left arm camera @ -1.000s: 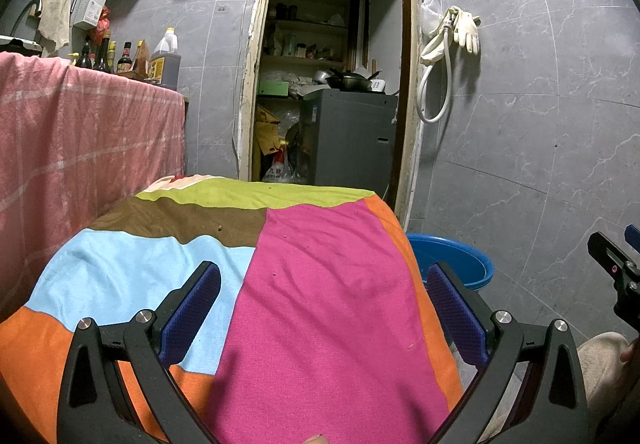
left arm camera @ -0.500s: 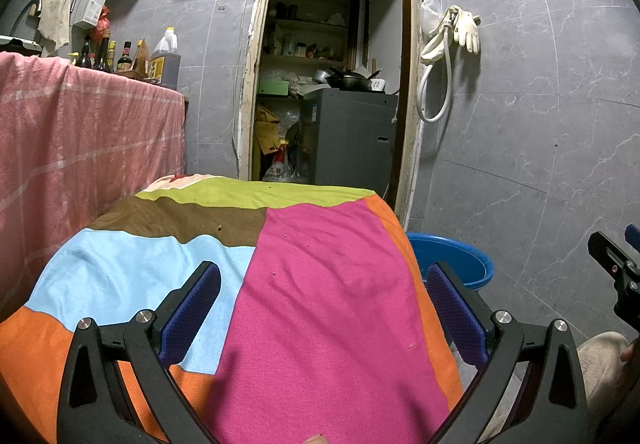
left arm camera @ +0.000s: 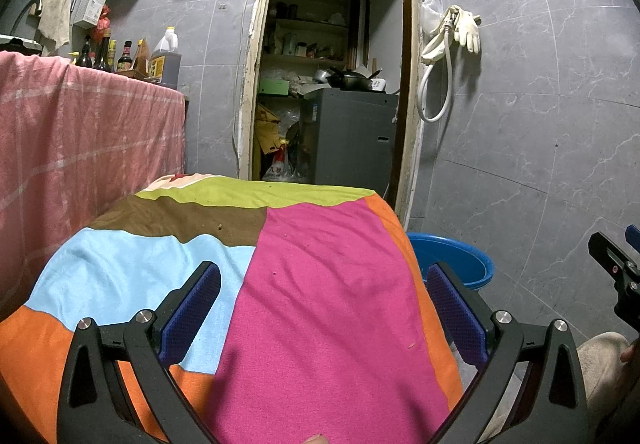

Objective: Collect trash

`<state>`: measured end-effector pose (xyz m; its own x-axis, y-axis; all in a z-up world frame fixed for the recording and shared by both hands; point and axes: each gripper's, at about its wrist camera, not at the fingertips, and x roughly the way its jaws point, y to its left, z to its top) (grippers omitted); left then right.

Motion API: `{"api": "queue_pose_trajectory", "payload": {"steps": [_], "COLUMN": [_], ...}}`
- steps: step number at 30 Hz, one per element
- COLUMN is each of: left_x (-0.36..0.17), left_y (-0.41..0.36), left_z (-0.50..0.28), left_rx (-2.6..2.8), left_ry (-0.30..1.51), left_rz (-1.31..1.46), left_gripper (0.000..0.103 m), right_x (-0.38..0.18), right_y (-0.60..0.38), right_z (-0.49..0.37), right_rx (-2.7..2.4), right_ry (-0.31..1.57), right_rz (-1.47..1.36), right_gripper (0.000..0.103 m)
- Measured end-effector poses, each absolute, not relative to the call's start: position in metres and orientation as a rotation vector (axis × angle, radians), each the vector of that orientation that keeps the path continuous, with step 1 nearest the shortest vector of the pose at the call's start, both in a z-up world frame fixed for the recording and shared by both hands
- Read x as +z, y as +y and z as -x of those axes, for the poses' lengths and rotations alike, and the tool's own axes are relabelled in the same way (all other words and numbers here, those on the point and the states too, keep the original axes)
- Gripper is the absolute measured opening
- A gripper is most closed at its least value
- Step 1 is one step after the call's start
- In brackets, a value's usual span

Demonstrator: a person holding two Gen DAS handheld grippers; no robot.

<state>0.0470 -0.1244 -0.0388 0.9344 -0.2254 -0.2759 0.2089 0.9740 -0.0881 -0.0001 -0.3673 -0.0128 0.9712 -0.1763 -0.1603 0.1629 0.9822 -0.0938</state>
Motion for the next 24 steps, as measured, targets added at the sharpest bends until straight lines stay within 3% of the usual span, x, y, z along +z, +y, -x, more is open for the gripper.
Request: {"api": "queue_pose_trajectory", "payload": {"steps": [24], "left_x": [-0.0389], "left_y": [-0.1229], "left_z": [-0.0468], "left_rx": [-0.216], "left_ry": [0.288], "left_rz": [0.059], "left_gripper": [0.101], "right_x": [-0.0127], "right_y": [-0.3675], "right_z": [0.0000], "right_rx": [-0.172], "right_ry": [0.170], "right_rz": [0.081], "right_gripper": [0.103]}}
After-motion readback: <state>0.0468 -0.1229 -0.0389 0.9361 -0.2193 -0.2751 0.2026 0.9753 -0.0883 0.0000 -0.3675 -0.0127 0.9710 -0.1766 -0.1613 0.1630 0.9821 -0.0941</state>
